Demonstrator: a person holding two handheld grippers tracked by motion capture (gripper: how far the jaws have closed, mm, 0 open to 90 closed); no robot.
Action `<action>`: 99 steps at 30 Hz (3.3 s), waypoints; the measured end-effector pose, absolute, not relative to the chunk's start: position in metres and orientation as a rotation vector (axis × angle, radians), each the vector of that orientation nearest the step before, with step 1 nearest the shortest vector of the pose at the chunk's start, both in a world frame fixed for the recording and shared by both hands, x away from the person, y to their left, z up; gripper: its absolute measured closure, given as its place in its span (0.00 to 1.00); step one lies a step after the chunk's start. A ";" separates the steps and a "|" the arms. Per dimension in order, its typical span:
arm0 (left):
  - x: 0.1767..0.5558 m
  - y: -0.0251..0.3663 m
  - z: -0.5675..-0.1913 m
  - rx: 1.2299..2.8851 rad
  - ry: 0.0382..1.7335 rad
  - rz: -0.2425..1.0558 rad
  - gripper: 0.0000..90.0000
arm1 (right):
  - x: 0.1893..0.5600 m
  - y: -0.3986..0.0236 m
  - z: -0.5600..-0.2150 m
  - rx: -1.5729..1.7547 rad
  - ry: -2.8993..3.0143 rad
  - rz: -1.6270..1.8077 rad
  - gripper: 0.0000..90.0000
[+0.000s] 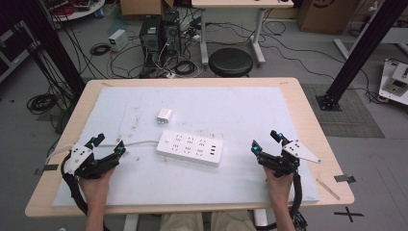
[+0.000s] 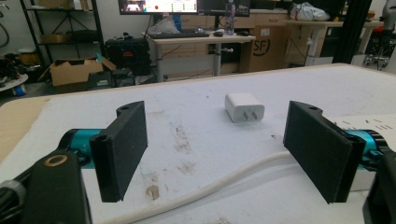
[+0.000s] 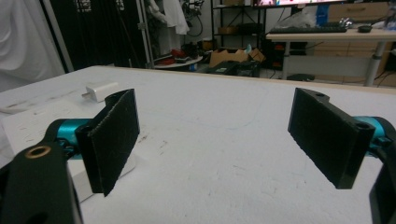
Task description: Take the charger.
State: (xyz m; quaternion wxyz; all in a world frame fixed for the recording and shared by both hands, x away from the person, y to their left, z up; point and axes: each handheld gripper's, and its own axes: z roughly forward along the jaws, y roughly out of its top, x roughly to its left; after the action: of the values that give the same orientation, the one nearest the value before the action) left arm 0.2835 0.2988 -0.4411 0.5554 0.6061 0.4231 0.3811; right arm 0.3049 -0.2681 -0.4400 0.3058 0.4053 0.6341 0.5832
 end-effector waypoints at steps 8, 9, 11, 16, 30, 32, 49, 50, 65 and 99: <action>0.283 0.298 -0.441 1.431 1.005 0.906 0.24 | 0.305 -0.266 -0.440 1.067 1.682 1.527 0.19; 0.283 0.298 -0.441 1.434 1.004 0.907 0.24 | 0.304 -0.266 -0.440 1.067 1.682 1.523 0.19; 0.284 0.297 -0.441 1.434 1.005 0.909 0.24 | 0.304 -0.265 -0.440 1.066 1.678 1.522 0.19; 0.285 0.297 -0.441 1.446 1.021 0.910 0.24 | 0.304 -0.264 -0.440 1.060 1.686 1.513 0.19; 0.286 0.296 -0.441 1.450 1.022 0.909 0.25 | 0.302 -0.262 -0.440 1.060 1.684 1.493 0.19; 0.286 0.295 -0.441 1.457 1.025 0.914 0.25 | 0.301 -0.263 -0.440 1.051 1.679 1.500 0.19; 0.289 0.278 -0.427 1.509 1.061 0.920 0.25 | 0.302 -0.259 -0.440 1.043 1.699 1.477 0.19; 0.291 0.276 -0.423 1.511 1.054 0.916 0.25 | 0.302 -0.259 -0.440 1.043 1.700 1.474 0.19; 0.344 0.231 -0.371 1.641 1.165 0.837 0.25 | 0.301 -0.257 -0.440 1.038 1.704 1.452 0.19; 0.478 0.163 -0.397 1.941 1.438 0.510 0.29 | 0.300 -0.252 -0.439 1.016 1.712 1.396 0.19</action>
State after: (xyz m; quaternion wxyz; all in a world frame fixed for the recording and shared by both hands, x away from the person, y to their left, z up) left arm 0.4781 0.1627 -0.3972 0.3300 0.7422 0.5497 0.1951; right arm 0.3003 -0.2518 -0.4394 0.3477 0.3918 0.6600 0.5385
